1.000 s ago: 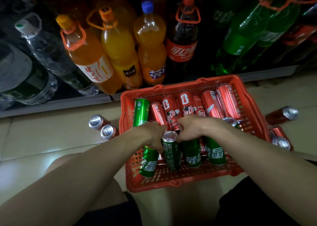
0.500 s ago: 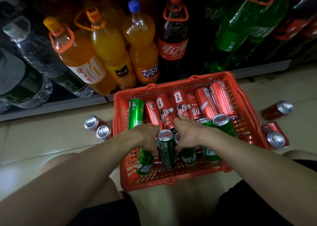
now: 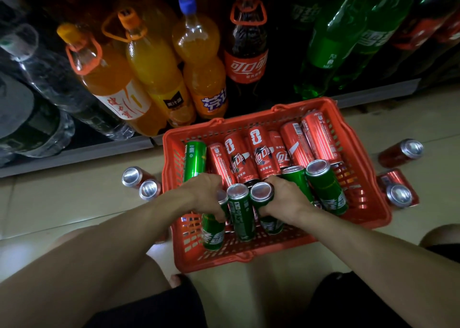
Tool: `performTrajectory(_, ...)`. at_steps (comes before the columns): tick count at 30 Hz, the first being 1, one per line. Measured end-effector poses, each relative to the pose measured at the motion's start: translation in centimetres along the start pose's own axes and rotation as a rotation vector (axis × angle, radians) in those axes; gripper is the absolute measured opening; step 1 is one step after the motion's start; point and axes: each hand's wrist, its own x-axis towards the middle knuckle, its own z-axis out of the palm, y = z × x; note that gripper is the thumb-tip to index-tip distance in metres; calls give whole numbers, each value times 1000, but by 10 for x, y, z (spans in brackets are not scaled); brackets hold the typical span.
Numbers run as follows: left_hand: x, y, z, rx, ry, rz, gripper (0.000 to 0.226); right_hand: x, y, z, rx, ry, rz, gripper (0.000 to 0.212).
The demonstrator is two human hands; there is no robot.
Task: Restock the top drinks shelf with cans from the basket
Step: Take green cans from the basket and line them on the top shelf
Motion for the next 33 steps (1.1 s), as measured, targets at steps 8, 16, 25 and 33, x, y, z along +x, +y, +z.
performTrajectory(8, -15, -7, 16, -399, 154, -133, 86, 9, 4, -1, 256, -80, 83, 41)
performTrajectory(16, -23, -14, 47, -832, 233, -132, 56, 9, 16, 11, 581, -133, 197, 52)
performTrajectory(25, -11, 2, 76, -1112, 168, 0, 70, 13, 29, 13, 644, -226, 173, 59)
performTrajectory(33, -15, 8, 71, -1151, 65, 48, 66, 14, 30, 8, 655, -280, 151, 48)
